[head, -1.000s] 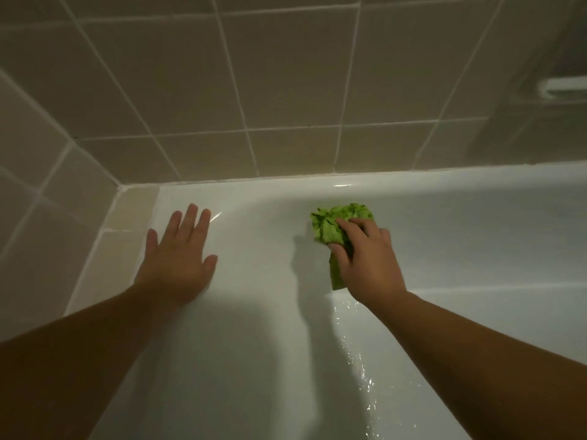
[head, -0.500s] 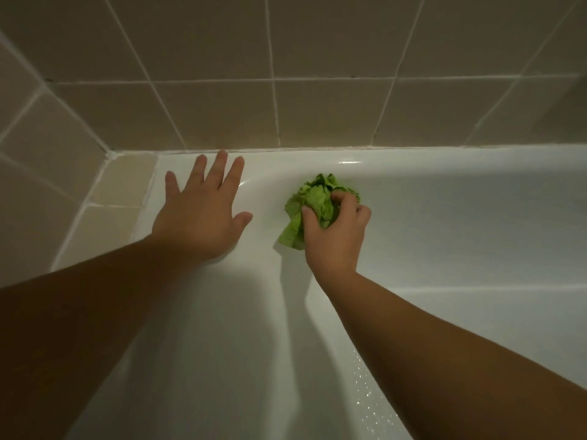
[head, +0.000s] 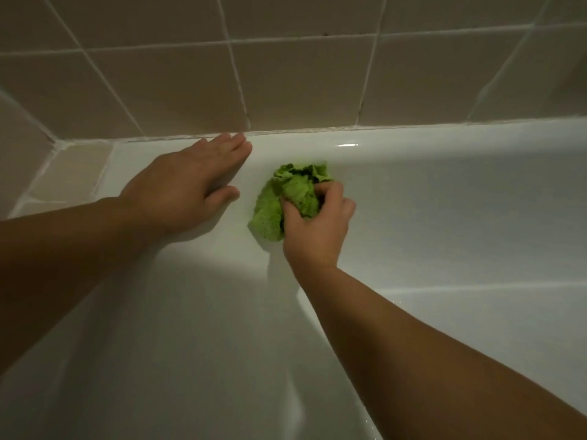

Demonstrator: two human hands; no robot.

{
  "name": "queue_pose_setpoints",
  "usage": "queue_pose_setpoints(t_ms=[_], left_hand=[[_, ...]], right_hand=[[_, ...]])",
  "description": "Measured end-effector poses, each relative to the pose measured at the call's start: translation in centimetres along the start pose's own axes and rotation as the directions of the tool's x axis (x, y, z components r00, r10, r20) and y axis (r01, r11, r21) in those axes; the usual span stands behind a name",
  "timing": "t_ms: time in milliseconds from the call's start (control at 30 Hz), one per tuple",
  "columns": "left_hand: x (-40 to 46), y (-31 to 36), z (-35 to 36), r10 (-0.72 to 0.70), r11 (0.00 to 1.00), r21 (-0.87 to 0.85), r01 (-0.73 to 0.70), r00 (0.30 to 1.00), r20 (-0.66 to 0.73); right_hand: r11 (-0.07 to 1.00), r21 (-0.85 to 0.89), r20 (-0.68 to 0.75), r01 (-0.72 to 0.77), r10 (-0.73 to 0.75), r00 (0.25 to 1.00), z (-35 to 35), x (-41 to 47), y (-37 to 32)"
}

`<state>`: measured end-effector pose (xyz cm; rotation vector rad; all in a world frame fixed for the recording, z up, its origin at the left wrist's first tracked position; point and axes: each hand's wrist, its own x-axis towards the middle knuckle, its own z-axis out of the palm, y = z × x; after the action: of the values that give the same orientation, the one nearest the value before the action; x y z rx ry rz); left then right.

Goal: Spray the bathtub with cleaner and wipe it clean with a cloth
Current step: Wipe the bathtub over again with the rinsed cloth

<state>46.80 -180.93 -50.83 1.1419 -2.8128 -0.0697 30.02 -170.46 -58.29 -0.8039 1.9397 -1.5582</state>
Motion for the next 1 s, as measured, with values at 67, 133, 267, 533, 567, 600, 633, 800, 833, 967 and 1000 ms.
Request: queue_pose_setpoints(t_ms=[67, 133, 267, 533, 567, 600, 633, 800, 833, 967, 1000], left_hand=[[0.5, -0.3, 0.2, 0.054, 0.998, 0.015, -0.054, 0.998, -0.029], [1.2, -0.5, 0.4, 0.145, 0.989, 0.046, -0.143, 0.987, -0.062], [3.5, -0.9, 1.1, 0.332, 0.940, 0.099, -0.326, 0.942, -0.044], [8.2, 0.4, 1.4, 0.577, 0.799, 0.159, -0.580, 0.814, 0.068], [8.7, 0.7, 1.4, 0.594, 0.784, 0.166, -0.598, 0.801, 0.076], [9.2, 1.0, 1.5, 0.609, 0.771, 0.173, -0.613, 0.789, 0.081], [9.7, 1.3, 1.6, 0.623, 0.759, 0.178, -0.627, 0.778, 0.081], [11.5, 2.8, 1.7, 0.701, 0.693, 0.184, -0.697, 0.711, 0.051], [11.7, 3.0, 1.8, 0.706, 0.689, 0.186, -0.700, 0.707, 0.048], [12.5, 3.7, 2.0, 0.726, 0.663, 0.215, -0.717, 0.686, 0.047], [12.7, 4.0, 2.0, 0.734, 0.653, 0.229, -0.722, 0.678, 0.044]], right_hand=[[0.999, 0.038, -0.184, -0.010, 0.017, 0.983, -2.1, 1.7, 0.3], [0.994, 0.100, -0.351, -0.034, 0.067, 0.934, -3.7, 3.0, 0.5], [0.998, 0.032, -0.186, -0.059, 0.064, 0.981, -1.6, 1.8, 1.5], [0.990, 0.121, -0.442, -0.066, 0.113, 0.890, -3.9, 4.0, 4.1], [0.990, 0.126, -0.445, -0.066, 0.115, 0.888, -3.5, 4.0, 4.4], [0.990, 0.120, -0.414, -0.073, 0.117, 0.903, -2.6, 3.6, 4.9], [0.990, 0.110, -0.353, -0.086, 0.119, 0.928, -1.7, 2.9, 5.2], [0.992, 0.104, -0.276, -0.071, 0.097, 0.956, -2.1, 2.7, 6.9], [0.986, 0.143, -0.362, -0.081, 0.128, 0.923, -2.9, 3.5, 7.1], [0.982, 0.148, -0.525, -0.118, 0.179, 0.832, -2.0, 4.1, 8.0], [0.984, 0.104, -0.476, -0.144, 0.176, 0.862, -1.0, 3.4, 8.4]])
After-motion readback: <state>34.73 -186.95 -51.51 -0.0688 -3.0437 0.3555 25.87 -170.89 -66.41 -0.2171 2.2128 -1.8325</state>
